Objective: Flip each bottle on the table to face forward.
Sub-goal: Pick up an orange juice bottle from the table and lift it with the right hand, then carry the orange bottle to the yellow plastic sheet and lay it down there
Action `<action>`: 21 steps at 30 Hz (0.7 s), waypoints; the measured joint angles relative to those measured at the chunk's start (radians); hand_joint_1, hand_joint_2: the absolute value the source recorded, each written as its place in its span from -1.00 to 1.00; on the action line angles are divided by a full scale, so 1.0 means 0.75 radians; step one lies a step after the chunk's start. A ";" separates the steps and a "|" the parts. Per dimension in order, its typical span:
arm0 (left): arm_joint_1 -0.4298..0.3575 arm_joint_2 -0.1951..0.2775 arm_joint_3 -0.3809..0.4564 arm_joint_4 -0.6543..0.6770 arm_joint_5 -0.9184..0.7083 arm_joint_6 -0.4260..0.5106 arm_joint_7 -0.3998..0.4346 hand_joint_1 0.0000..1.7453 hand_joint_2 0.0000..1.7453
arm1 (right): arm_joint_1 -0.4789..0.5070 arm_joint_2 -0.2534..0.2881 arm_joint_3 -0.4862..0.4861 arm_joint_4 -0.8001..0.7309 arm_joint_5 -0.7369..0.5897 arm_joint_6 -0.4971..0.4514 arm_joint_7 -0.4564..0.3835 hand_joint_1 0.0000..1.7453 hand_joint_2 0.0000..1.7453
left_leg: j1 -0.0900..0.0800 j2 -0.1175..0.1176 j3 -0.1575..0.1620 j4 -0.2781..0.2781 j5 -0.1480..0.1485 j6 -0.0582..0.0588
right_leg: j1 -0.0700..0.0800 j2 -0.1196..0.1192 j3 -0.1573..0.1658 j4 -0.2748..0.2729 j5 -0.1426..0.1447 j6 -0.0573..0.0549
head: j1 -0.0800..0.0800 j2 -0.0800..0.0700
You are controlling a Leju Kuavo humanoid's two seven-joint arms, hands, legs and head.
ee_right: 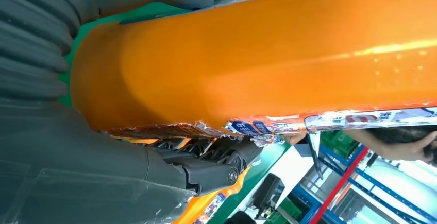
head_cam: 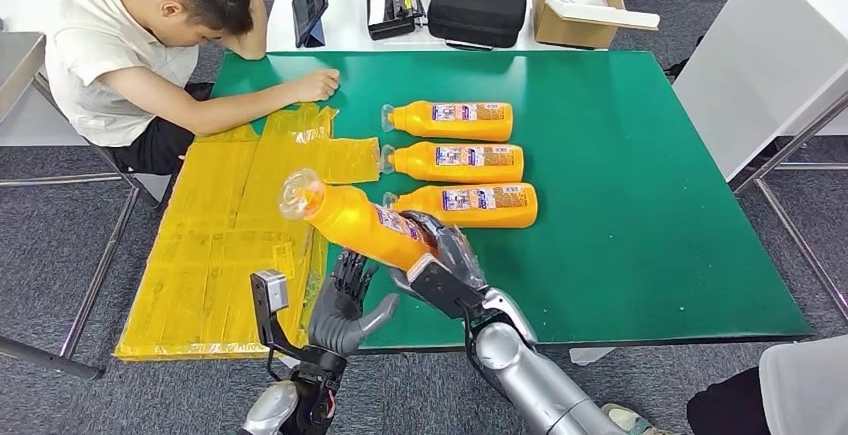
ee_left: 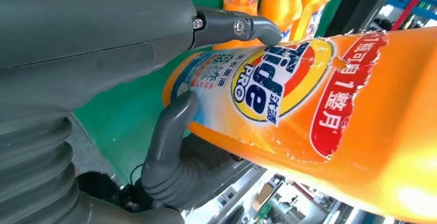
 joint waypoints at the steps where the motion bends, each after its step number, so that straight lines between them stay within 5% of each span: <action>1: 0.000 -0.001 0.002 0.000 -0.002 0.006 -0.003 -1.00 1.00 | -0.003 0.002 0.004 0.005 0.002 -0.001 0.000 1.00 1.00 | 0.000 0.000 0.000 0.000 0.000 0.000 | 0.000 0.000 0.000 0.000 0.000 0.000 | 0.000 0.000; 12: -0.016 -0.034 0.071 -0.030 -0.055 0.195 -0.132 -1.00 1.00 | 0.004 0.003 0.090 0.020 0.031 -0.031 0.024 1.00 1.00 | 0.000 0.000 0.000 0.000 0.000 0.000 | 0.000 0.000 0.000 0.000 0.000 0.000 | 0.000 0.000; 19: -0.017 -0.056 0.129 -0.056 -0.006 0.224 -0.117 -1.00 1.00 | 0.027 -0.009 0.128 0.010 0.040 -0.052 0.035 1.00 1.00 | 0.000 0.000 0.000 0.000 0.000 0.000 | 0.000 0.000 0.000 0.000 0.000 0.000 | 0.000 0.000; 20: -0.017 -0.059 0.135 -0.056 0.013 0.211 -0.110 -0.93 1.00 | 0.028 -0.010 0.131 0.008 0.040 -0.052 0.036 1.00 1.00 | 0.000 0.000 0.000 0.000 0.000 0.000 | 0.000 0.000 0.000 0.000 0.000 0.000 | 0.000 0.000; 21: -0.017 -0.061 0.141 -0.057 0.038 0.190 -0.099 -0.43 1.00 | 0.028 -0.010 0.133 0.007 0.041 -0.050 0.037 1.00 1.00 | 0.000 0.000 0.000 0.000 0.000 0.000 | 0.000 0.000 0.000 0.000 0.000 0.000 | 0.000 0.000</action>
